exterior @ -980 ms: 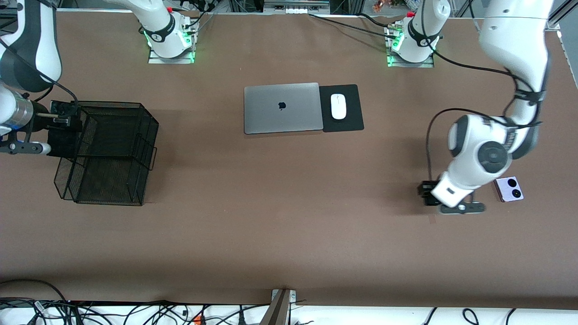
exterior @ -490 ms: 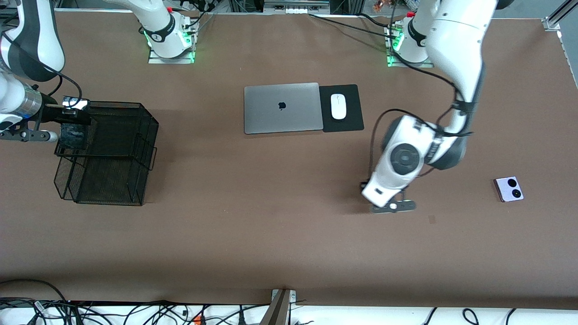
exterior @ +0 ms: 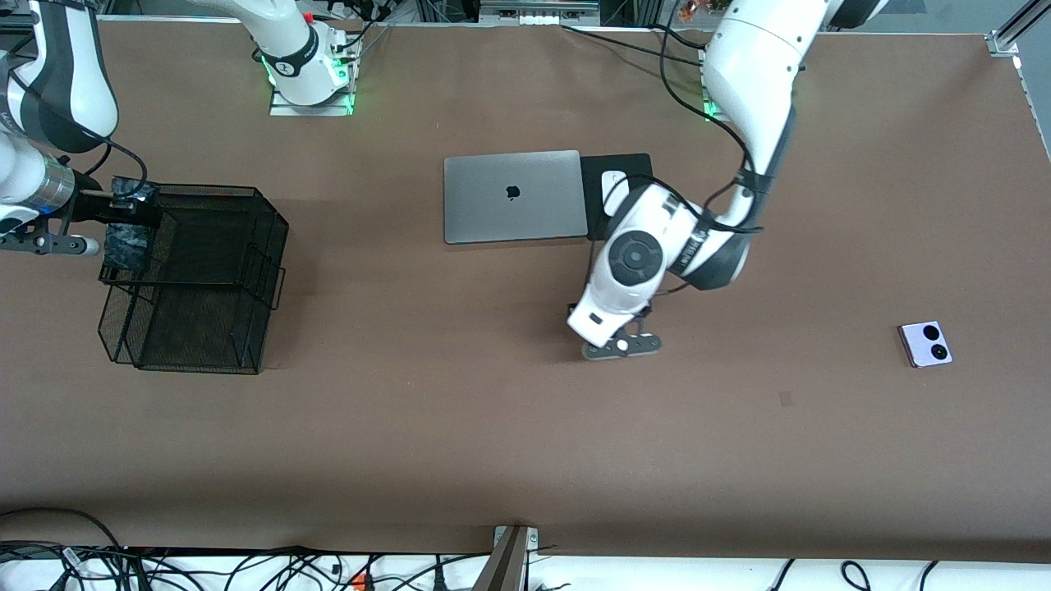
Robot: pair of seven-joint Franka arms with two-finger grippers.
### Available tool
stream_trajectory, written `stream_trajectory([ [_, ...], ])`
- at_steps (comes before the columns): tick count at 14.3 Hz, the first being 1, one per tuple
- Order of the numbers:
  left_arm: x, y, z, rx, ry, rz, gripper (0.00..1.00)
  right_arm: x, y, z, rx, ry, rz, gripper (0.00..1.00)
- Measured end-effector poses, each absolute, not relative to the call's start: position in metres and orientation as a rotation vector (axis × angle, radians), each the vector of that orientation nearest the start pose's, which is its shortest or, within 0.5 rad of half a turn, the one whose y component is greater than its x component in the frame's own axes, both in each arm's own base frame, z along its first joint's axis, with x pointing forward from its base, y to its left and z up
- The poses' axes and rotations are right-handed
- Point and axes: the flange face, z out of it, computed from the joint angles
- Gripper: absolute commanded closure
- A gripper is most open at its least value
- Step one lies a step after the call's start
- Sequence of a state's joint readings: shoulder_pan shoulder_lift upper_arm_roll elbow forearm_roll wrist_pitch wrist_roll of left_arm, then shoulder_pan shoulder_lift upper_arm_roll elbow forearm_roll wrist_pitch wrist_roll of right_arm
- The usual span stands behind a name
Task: Place phones with both arms
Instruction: 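Open the right gripper in the basket while the left gripper releases the flip phone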
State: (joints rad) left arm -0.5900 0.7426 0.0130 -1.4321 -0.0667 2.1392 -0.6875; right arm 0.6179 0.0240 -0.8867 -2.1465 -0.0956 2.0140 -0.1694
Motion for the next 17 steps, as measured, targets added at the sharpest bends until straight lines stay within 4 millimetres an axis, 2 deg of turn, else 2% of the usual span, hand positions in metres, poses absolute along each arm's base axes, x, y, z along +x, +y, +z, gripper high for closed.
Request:
stream_trajectory([
  [5,0.575,-0.495,0.235,-3.189,-0.206,0.025,0.71,0.501,-0.146,0.371,-3.208,0.095,0.276,0.80],
  [7,0.566,-0.524,0.226,-3.222,-0.158,-0.026,0.71,0.503,-0.147,0.365,-3.223,0.095,0.264,0.80],
  [9,0.553,-0.545,0.213,-3.242,-0.110,-0.060,0.71,0.506,-0.147,0.360,-3.239,0.095,0.258,0.80],
  [12,0.545,-0.560,0.200,-3.268,-0.076,-0.121,0.71,0.507,-0.149,0.354,-3.253,0.102,0.272,0.80],
  [17,0.562,-0.555,0.186,-3.276,-0.096,-0.215,0.71,0.509,-0.149,0.344,-3.271,0.103,0.300,0.80],
])
